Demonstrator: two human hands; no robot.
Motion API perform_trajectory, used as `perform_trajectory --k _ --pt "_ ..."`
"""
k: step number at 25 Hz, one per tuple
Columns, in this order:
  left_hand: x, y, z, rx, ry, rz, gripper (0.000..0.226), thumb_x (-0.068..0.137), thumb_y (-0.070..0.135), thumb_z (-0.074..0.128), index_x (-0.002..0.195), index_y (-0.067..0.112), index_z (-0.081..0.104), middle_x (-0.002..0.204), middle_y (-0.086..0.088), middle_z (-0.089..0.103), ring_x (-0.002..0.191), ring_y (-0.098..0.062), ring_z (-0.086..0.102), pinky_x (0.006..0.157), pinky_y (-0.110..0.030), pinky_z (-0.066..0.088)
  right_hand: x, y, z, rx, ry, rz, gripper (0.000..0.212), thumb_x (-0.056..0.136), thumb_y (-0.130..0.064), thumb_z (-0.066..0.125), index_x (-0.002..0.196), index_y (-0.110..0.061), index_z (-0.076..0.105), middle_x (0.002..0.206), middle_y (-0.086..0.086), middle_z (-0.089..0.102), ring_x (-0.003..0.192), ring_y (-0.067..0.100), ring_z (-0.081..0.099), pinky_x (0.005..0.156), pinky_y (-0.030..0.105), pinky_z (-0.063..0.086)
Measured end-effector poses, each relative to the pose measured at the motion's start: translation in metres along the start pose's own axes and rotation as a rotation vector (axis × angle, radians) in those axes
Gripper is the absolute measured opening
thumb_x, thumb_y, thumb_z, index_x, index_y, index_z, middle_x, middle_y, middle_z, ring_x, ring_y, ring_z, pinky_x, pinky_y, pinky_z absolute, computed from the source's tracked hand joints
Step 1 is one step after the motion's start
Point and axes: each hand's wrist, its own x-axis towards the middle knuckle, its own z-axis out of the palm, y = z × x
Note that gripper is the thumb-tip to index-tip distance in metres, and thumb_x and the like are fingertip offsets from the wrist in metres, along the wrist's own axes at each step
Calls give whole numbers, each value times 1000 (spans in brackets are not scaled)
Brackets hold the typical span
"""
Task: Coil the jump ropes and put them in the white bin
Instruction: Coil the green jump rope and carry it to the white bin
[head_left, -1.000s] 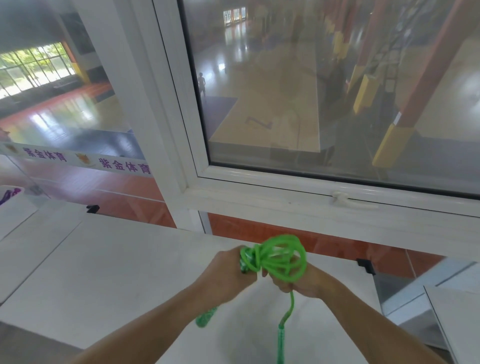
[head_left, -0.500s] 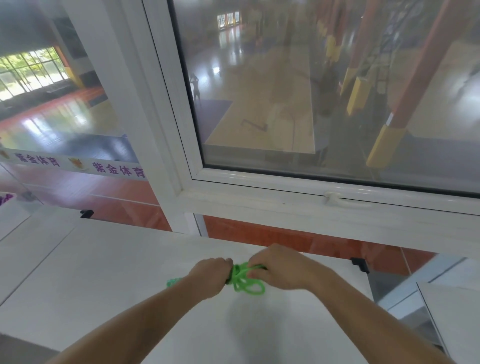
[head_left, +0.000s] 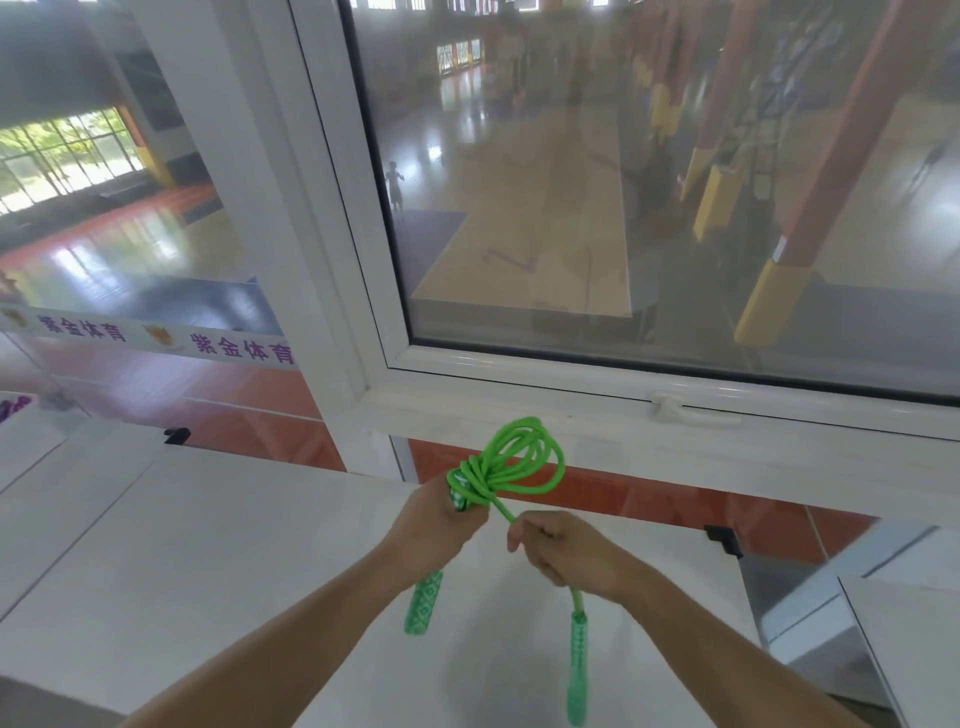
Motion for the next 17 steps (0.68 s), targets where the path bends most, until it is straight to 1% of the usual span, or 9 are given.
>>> perform_trajectory --k 2,4,6,8,10,11,13,15,17 --pt "18 -11 -3 192 58 -49 1 85 22 59 86 22 58 75 -1 66 63 -18 60 53 -26 42 -1 -6 11 -136 -11 30 27 103 -21 39 94 -17 64 67 -7 50 50 5 45 50 21 37" --pt "28 -23 -3 408 39 -72 15 89 19 57 103 13 59 93 -9 68 80 -26 66 57 -27 44 -3 -11 10 -393 -43 -4 27 104 -28 39 94 -19 62 82 -3 59 69 11 57 66 29 48" --pt "29 -32 7 678 -71 -15 22 94 14 51 115 8 54 107 -13 68 94 -31 68 69 -32 51 -5 -19 9 -655 -113 -59 30 103 -34 40 89 -14 57 85 4 60 78 22 59 73 39 47" --pt "20 -30 20 932 -210 74 24 96 11 47 120 7 50 114 -13 65 102 -33 66 82 -39 52 -6 -33 5 -828 -162 -121 29 100 -33 44 85 -12 56 80 4 59 77 25 59 66 38 43" --pt "11 -25 26 1063 -386 256 24 97 16 50 121 9 50 117 -13 64 105 -34 64 85 -42 50 -6 -49 -9 -952 -162 -192 25 96 -38 52 90 -17 64 86 0 65 82 21 61 67 36 46" --pt "7 -22 24 1070 -474 348 25 97 20 53 120 10 51 116 -13 64 105 -34 63 84 -41 47 -6 -55 -19 -954 -154 -205 22 93 -42 57 94 -23 67 92 -5 67 87 16 61 71 35 47" --pt "-3 -19 19 911 -612 442 23 95 26 59 114 13 54 109 -11 65 98 -29 62 75 -35 43 -7 -60 -42 -827 -163 -164 23 88 -49 67 97 -28 70 95 -12 67 87 5 58 73 28 47" --pt "-13 -15 13 609 -688 403 14 92 25 65 100 17 57 90 -1 66 79 -17 61 66 -28 43 -6 -54 -54 -643 -168 -115 23 83 -50 73 94 -30 72 89 -13 67 78 -1 57 66 18 42" --pt "-22 -8 9 381 -688 323 13 90 24 71 89 26 57 73 15 62 64 0 54 63 -20 42 -6 -44 -56 -531 -118 -113 21 83 -49 75 92 -30 74 86 -10 69 72 -3 57 63 13 42"
